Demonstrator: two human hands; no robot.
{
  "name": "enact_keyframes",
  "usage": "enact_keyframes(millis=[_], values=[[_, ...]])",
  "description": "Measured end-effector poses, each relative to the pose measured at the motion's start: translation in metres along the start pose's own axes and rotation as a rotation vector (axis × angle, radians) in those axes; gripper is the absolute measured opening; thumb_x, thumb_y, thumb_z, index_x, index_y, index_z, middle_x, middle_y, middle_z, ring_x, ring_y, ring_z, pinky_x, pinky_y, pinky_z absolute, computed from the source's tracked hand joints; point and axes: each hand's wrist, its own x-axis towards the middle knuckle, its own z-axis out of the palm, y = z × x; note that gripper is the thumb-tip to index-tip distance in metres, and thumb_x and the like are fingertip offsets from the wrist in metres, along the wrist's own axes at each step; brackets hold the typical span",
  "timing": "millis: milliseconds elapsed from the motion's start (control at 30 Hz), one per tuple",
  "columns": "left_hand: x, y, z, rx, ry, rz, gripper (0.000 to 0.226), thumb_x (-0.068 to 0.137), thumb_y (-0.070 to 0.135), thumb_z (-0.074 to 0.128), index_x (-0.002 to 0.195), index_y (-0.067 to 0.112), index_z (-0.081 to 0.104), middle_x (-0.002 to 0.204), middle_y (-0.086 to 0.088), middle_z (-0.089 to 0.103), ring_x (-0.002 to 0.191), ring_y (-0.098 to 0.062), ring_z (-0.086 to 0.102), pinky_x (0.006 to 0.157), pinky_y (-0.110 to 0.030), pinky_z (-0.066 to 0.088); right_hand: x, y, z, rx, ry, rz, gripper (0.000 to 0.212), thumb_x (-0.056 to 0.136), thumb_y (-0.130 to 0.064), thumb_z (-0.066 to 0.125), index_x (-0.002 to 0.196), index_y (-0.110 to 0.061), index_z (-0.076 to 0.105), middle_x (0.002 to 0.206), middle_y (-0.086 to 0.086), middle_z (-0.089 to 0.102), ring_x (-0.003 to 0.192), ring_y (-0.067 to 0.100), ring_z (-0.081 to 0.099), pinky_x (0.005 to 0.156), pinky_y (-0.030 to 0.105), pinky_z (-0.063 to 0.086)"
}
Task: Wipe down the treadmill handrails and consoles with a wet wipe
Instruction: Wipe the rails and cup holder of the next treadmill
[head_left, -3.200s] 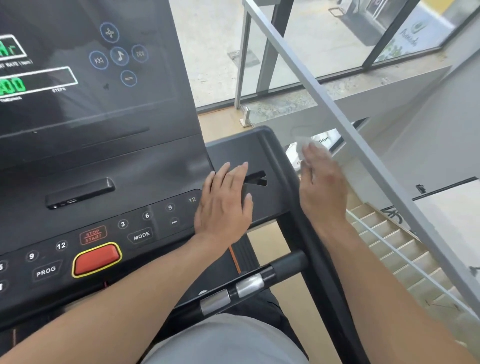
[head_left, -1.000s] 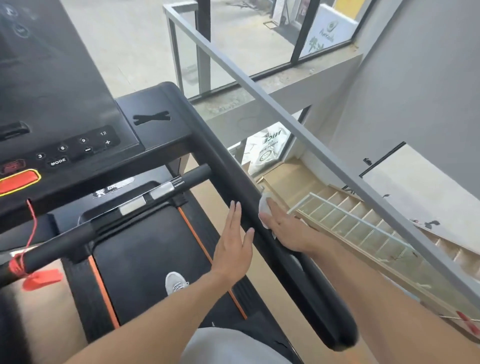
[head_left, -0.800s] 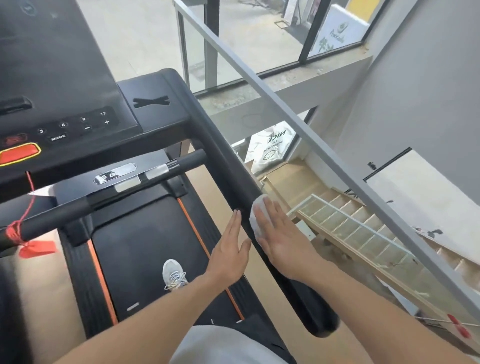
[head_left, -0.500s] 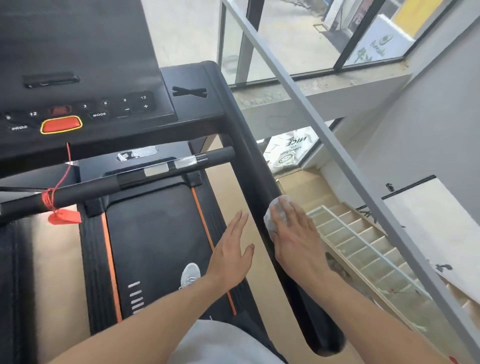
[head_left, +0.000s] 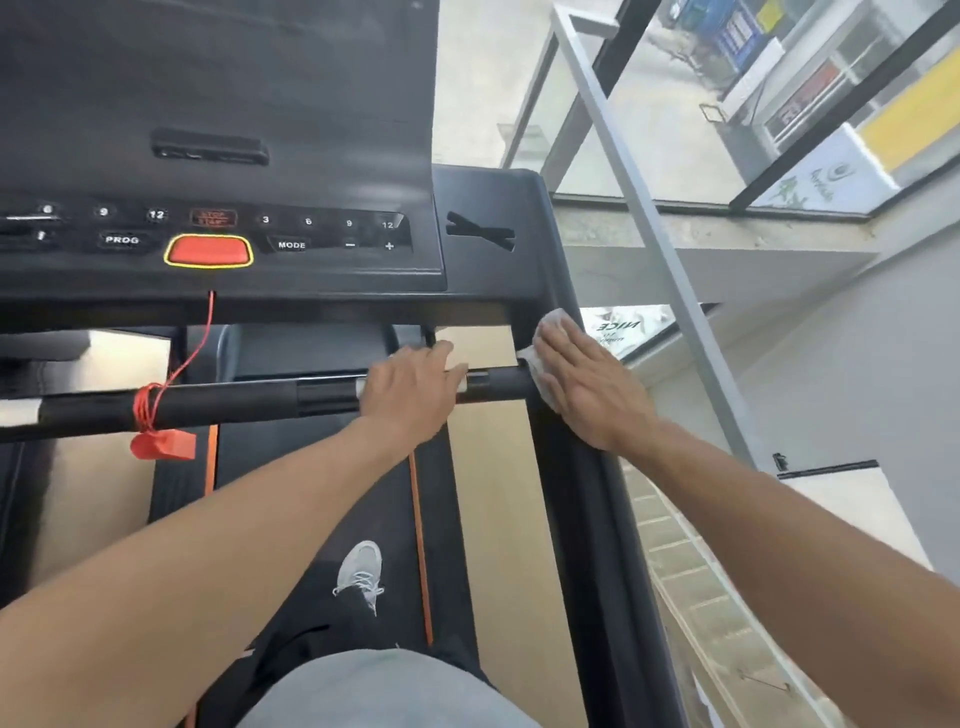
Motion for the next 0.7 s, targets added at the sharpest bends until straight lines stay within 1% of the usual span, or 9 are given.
enact_keyframes(millis=[67,133,200,300,400,500,600,633,700], values=[[0.01,-0.005,0.0,0.095,-0.027,-0.095,0.044,0.107,0.047,0.027,0.125,0.021,0.058,0.1,-0.009,0.072,0.092,-0.032,0.066,0.071,-0.039,0.042,0.03,0.01,-0.006,-0.067,-0.03,-0.088,0.053,0.108,-0.031,0.026,0.149,-0.007,0.047,0.159,0.009,0.041,0.155,0.026,0.023,0.126,0.043,0.02],[0.014,-0.001,0.003,0.114,-0.023,-0.115,0.044,0.106,0.045,0.028,0.115,0.022,0.065,0.094,-0.007,0.073,0.084,-0.031,0.067,0.066,-0.036,0.044,0.058,0.015,-0.012,-0.176,-0.082,-0.263,0.04,0.1,-0.025,0.041,0.123,-0.013,0.071,0.135,0.005,0.067,0.14,0.025,0.048,0.123,0.039,0.027],[0.015,0.004,0.004,0.118,-0.019,-0.122,0.043,0.104,0.042,0.031,0.106,0.022,0.07,0.092,-0.005,0.073,0.081,-0.029,0.067,0.061,-0.033,0.04,0.081,0.013,-0.021,-0.295,-0.194,-0.403,0.031,0.094,-0.021,0.048,0.104,-0.019,0.077,0.115,-0.002,0.074,0.12,0.021,0.061,0.116,0.036,0.035],[0.015,0.004,0.004,0.156,-0.031,-0.111,0.045,0.103,0.04,0.031,0.095,0.021,0.072,0.088,-0.002,0.073,0.078,-0.026,0.066,0.058,-0.031,0.036,0.103,-0.001,-0.028,-0.508,-0.485,-0.425,0.036,0.104,-0.027,0.039,0.125,-0.026,0.068,0.137,-0.01,0.063,0.136,0.013,0.05,0.117,0.032,0.03],[0.016,0.004,0.001,0.177,-0.049,-0.11,0.047,0.104,0.039,0.031,0.091,0.02,0.072,0.086,-0.001,0.072,0.076,-0.024,0.066,0.056,-0.03,0.038,0.112,-0.01,-0.025,-0.56,-0.598,-0.417,0.035,0.106,-0.024,0.037,0.129,-0.026,0.064,0.142,-0.009,0.059,0.141,0.012,0.045,0.118,0.03,0.028],[0.016,0.003,0.0,0.158,-0.035,-0.101,0.048,0.104,0.039,0.03,0.089,0.021,0.071,0.084,-0.001,0.072,0.073,-0.024,0.065,0.055,-0.03,0.041,0.111,-0.004,-0.023,-0.456,-0.502,-0.426,0.033,0.104,-0.023,0.041,0.123,-0.027,0.067,0.138,-0.008,0.062,0.138,0.013,0.048,0.119,0.03,0.027],[0.017,0.001,-0.002,0.164,-0.033,-0.095,0.046,0.104,0.036,0.03,0.086,0.02,0.07,0.083,0.0,0.072,0.073,-0.024,0.065,0.054,-0.03,0.039,0.085,0.016,-0.019,-0.237,-0.187,-0.377,0.032,0.101,-0.022,0.05,0.126,-0.022,0.07,0.141,-0.003,0.062,0.142,0.018,0.046,0.123,0.031,0.017],[0.017,0.002,-0.002,0.165,-0.038,-0.09,0.044,0.104,0.034,0.032,0.085,0.021,0.069,0.082,0.001,0.071,0.073,-0.023,0.065,0.054,-0.03,0.037,0.069,0.02,-0.016,-0.171,-0.073,-0.321,0.035,0.1,-0.021,0.052,0.133,-0.019,0.066,0.148,0.0,0.057,0.146,0.021,0.041,0.124,0.032,0.014],[0.014,0.004,-0.003,0.165,-0.029,-0.082,0.038,0.103,0.029,0.035,0.084,0.021,0.067,0.079,0.001,0.07,0.07,-0.023,0.063,0.052,-0.03,0.036,0.031,0.013,-0.005,-0.003,0.081,-0.132,0.046,0.105,-0.022,0.048,0.15,-0.015,0.048,0.163,0.006,0.036,0.154,0.026,0.025,0.127,0.035,0.01]])
